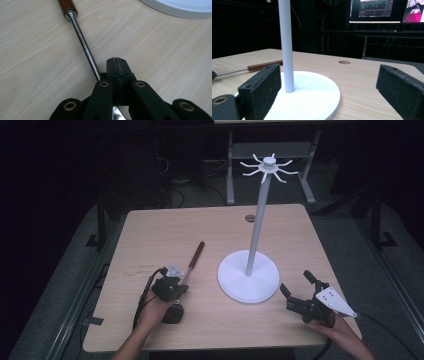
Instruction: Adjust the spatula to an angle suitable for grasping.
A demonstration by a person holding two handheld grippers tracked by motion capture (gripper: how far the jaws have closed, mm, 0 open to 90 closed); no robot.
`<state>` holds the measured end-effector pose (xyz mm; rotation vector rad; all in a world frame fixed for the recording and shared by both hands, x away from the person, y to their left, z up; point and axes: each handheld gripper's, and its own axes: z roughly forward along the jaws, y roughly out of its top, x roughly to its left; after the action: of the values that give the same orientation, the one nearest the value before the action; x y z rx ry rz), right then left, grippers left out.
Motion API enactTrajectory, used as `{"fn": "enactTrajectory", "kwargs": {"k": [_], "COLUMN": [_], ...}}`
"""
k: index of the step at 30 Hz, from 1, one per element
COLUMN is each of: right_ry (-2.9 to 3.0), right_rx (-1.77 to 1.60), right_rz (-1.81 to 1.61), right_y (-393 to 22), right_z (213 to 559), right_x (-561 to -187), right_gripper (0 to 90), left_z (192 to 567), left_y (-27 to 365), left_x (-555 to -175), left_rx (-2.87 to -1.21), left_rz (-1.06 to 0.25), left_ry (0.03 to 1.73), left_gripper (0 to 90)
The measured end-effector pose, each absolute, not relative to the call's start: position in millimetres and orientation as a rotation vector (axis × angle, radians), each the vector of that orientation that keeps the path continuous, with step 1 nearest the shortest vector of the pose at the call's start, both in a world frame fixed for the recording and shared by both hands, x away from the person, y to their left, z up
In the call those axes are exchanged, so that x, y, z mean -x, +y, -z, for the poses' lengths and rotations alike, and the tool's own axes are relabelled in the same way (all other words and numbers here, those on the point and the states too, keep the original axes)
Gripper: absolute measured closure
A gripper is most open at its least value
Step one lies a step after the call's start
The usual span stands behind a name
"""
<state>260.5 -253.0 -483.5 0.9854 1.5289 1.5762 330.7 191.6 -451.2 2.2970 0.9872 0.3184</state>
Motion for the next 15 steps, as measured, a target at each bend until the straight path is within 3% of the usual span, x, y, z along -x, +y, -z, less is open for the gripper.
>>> {"fn": "enactTrajectory", "kwargs": {"k": [15], "right_ry": [1.526], "right_rx": [-0.985], "right_rz": [-1.577], "right_y": [-252.8], "right_z": [483.5], "right_x": [-260.5], "right_gripper": [5.5], "left_z": [448.2], "left_y": [213.6], "left_x": [-339.2], "left_rx": [-2.340], "left_rz": [-0.416], "left_ry": [1.042], "left_gripper": [89.8]}}
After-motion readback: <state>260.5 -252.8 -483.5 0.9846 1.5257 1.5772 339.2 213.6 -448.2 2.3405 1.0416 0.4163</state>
